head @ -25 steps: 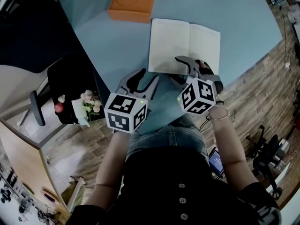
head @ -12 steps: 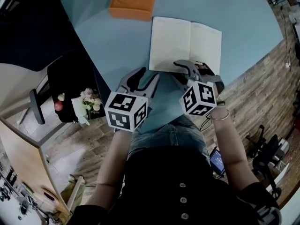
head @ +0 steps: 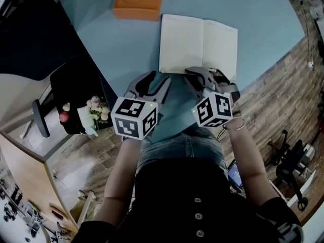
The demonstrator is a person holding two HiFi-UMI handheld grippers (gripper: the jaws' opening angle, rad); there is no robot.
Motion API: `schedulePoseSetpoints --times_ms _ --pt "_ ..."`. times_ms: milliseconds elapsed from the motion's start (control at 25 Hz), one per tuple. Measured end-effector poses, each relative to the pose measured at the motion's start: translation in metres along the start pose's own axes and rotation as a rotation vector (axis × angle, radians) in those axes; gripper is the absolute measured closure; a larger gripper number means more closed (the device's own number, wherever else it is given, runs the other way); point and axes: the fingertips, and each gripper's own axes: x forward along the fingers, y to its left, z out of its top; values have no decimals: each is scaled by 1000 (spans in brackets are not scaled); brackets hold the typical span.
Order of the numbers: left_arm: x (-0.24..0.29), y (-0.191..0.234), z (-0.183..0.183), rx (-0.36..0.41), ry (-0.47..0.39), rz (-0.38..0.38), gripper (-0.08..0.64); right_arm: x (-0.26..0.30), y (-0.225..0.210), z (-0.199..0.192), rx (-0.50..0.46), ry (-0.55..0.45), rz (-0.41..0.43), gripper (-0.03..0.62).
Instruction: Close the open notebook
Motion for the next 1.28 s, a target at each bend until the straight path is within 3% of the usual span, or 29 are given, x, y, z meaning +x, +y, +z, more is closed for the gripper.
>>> schedulePoseSetpoints --times_ms 160,800,1000,1280 --pt "6 -1 3 -3 3 -3 388 -4 -2 1 29 -24 -14 546" --pt "23 -6 32 -131 -86 28 382 -25 -15 9 145 -133 -27 552" --pt "22 -15 41 -103 -96 44 396 -32 -19 9 137 -161 -16 549" --pt "20 -33 47 -19 -116 77 479 -33 -14 0 85 -155 3 524"
